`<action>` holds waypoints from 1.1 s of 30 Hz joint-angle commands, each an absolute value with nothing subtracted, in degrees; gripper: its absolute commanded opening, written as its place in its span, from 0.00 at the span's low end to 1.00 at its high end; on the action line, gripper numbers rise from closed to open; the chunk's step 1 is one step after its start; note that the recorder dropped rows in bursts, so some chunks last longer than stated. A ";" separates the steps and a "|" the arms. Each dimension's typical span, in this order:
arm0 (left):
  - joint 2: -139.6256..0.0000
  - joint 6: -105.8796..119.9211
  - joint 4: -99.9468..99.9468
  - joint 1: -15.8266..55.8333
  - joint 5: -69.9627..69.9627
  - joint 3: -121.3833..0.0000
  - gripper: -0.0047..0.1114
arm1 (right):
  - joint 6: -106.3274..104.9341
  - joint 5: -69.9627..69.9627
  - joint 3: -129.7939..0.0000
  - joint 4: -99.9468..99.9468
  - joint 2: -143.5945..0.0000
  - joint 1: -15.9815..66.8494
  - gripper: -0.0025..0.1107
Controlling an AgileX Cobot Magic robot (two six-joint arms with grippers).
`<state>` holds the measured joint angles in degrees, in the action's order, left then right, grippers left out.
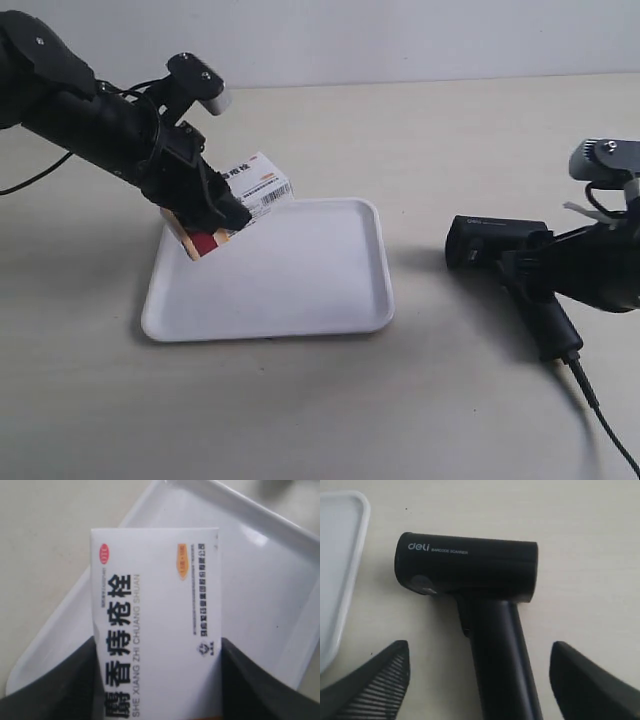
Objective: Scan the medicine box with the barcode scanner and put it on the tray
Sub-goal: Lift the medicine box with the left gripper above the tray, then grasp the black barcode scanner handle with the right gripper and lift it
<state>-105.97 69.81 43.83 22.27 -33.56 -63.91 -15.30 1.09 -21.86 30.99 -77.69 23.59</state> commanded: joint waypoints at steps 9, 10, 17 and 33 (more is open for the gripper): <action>-106.05 70.01 45.03 22.40 -32.87 -64.59 0.04 | -19.02 -11.03 -23.82 30.60 -92.11 24.01 0.74; -106.05 70.01 45.03 22.40 -32.87 -64.59 0.04 | -19.02 -10.44 -24.40 30.60 -92.96 24.01 0.73; -106.05 70.01 45.16 22.40 -33.55 -64.59 0.04 | -19.02 -10.79 -28.07 30.60 -97.73 24.01 0.72; -106.05 66.05 45.65 22.40 -31.60 -64.59 0.04 | -23.81 -0.86 -28.43 30.60 -88.08 24.01 0.02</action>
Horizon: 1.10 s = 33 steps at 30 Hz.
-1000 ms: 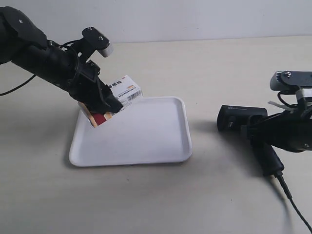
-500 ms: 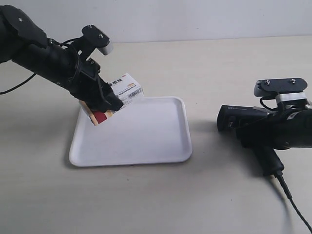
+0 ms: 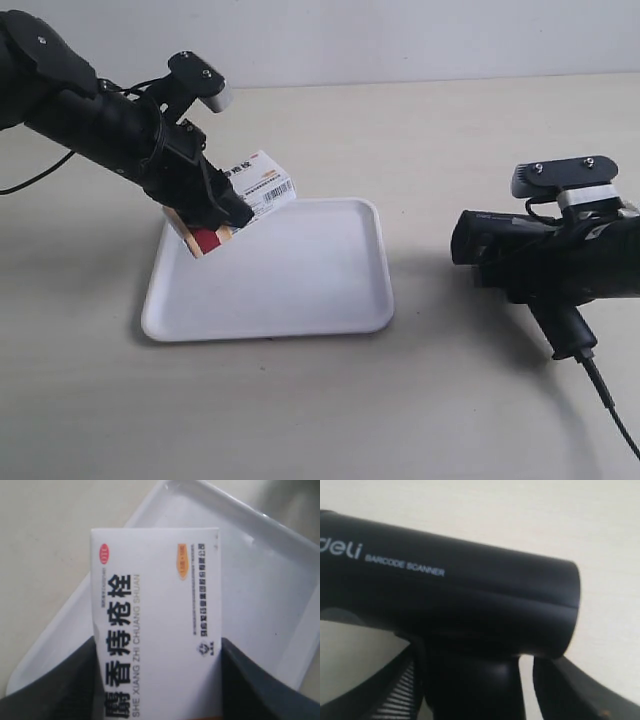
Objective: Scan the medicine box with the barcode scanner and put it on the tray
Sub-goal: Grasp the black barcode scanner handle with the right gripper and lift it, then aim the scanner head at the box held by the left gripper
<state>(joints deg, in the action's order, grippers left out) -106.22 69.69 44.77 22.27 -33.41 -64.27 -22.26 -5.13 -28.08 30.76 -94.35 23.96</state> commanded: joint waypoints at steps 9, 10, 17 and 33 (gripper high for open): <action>-106.05 67.34 42.94 22.40 -33.06 -64.59 0.04 | -24.43 1.39 -28.43 25.94 -84.92 24.01 0.02; -106.05 67.34 42.94 22.40 -33.16 -64.59 0.04 | -24.27 0.97 -28.43 25.94 -84.92 24.01 0.02; -106.05 61.75 43.27 22.40 -32.80 -64.59 0.04 | -24.16 -1.54 -28.43 25.94 -84.92 24.01 0.02; -106.05 38.54 37.59 22.40 -30.32 -64.59 0.04 | -24.16 0.78 -39.75 25.94 -95.02 24.01 0.02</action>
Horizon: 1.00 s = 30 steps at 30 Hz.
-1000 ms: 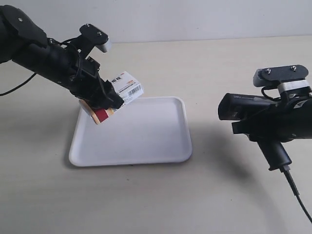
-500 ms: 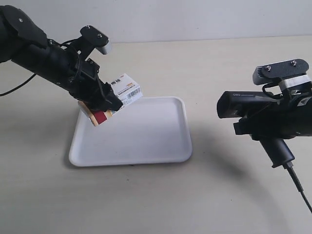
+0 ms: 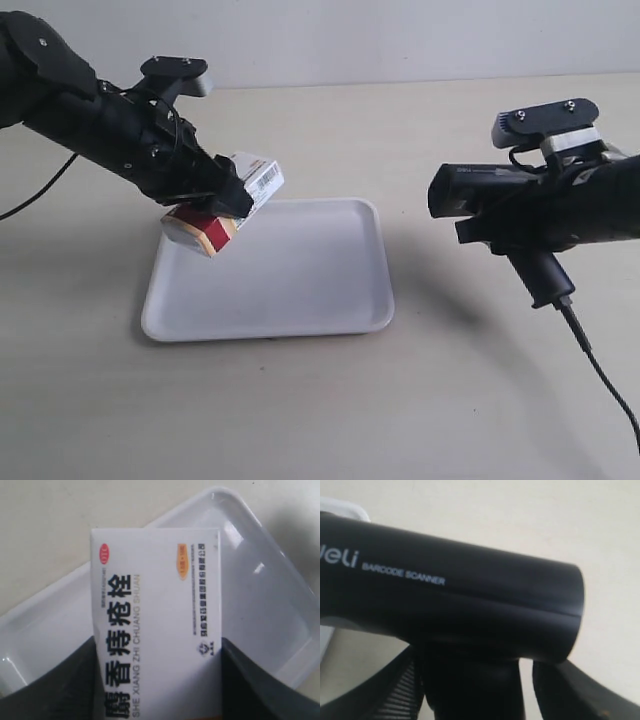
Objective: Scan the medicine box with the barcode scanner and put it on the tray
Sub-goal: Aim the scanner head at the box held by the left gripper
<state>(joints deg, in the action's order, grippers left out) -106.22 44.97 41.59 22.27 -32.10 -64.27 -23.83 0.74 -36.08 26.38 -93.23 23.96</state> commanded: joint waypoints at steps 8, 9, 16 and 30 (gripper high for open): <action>-107.04 24.79 27.14 22.40 -26.73 -64.59 0.04 | -24.40 2.95 -44.96 25.03 -99.05 24.01 0.02; -107.13 24.79 27.14 22.40 -26.75 -64.72 0.04 | -24.40 3.23 -45.58 24.59 -99.95 24.01 0.02; -107.48 23.11 27.14 22.40 -26.34 -64.94 0.04 | -24.41 5.11 -48.56 24.03 -102.95 24.01 0.02; -107.74 22.53 27.14 22.40 -23.25 -64.94 0.04 | -24.41 5.66 -48.58 23.21 -102.95 24.01 0.02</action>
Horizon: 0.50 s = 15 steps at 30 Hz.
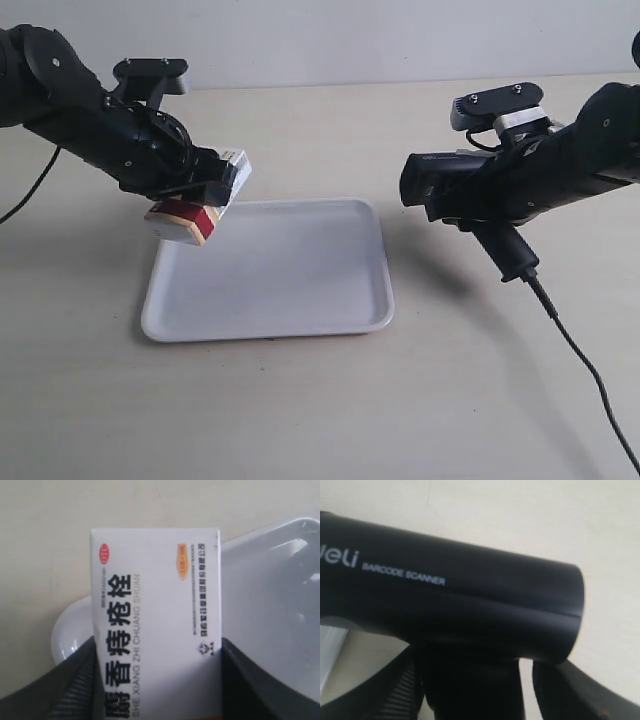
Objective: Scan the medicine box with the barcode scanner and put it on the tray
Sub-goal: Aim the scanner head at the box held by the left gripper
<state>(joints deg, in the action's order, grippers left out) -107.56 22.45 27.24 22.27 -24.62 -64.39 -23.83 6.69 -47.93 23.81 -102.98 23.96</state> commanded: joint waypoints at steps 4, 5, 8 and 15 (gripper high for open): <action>-107.63 38.19 26.84 22.40 -23.65 -64.94 0.04 | -24.41 6.55 -48.58 21.18 -102.40 24.01 0.02; -107.62 44.96 26.54 22.40 -24.67 -64.94 0.04 | -24.41 7.33 -48.58 20.78 -101.79 24.01 0.02; -107.62 56.82 26.79 22.40 -27.71 -64.94 0.04 | -24.41 9.96 -48.58 19.71 -100.07 24.01 0.02; -107.62 76.49 33.42 22.40 -33.60 -64.20 0.04 | -22.63 14.02 -48.33 9.03 -99.27 22.82 0.02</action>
<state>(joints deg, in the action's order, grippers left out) -107.81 67.24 29.19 22.27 -31.23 -64.60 -23.72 12.85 -48.03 13.19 -99.91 23.96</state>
